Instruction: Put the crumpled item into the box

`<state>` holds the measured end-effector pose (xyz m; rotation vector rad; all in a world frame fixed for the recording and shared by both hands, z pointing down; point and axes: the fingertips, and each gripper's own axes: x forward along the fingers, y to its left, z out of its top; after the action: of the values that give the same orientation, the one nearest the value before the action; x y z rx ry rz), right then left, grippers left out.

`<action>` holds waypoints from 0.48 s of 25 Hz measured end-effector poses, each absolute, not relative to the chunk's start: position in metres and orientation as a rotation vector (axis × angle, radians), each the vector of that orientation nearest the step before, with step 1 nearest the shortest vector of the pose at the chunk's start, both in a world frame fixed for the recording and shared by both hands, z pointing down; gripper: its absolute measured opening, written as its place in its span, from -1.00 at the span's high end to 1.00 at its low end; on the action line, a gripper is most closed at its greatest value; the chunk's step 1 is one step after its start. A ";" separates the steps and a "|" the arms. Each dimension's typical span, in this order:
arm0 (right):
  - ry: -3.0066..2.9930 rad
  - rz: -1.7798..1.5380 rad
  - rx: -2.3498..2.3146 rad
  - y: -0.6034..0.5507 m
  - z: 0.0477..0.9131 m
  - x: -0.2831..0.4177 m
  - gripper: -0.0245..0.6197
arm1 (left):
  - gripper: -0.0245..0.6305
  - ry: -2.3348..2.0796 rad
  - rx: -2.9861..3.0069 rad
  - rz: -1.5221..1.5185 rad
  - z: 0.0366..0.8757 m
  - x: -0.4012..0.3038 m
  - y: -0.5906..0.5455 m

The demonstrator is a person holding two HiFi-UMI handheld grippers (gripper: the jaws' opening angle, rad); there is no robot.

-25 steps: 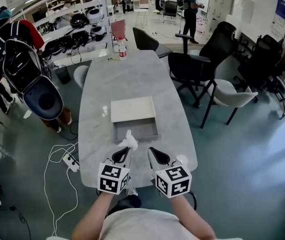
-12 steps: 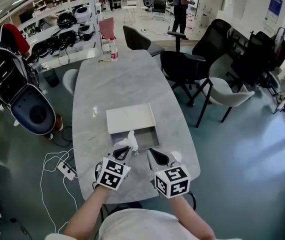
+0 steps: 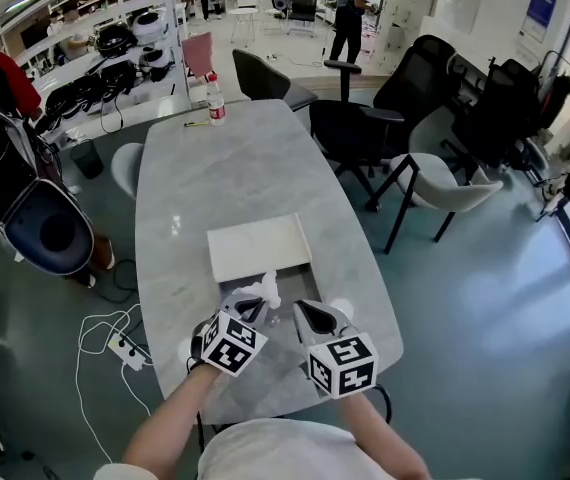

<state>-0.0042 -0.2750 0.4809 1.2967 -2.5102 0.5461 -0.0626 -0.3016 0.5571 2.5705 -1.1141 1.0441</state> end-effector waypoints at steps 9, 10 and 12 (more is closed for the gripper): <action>-2.469 0.555 1.294 -0.282 0.491 -0.014 0.91 | 0.87 -0.989 2.607 1.160 0.583 -0.058 -0.315; -2.465 0.555 1.293 -0.282 0.493 -0.015 0.91 | 0.87 -0.979 2.611 1.170 0.585 -0.058 -0.316; -2.457 0.556 1.288 -0.282 0.495 -0.018 0.91 | 0.87 -0.956 2.617 1.192 0.590 -0.056 -0.319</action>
<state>-0.0176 -0.2818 0.4951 1.2882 -2.4572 0.5558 -0.0560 -0.3186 0.5901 2.6169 -0.9559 1.1918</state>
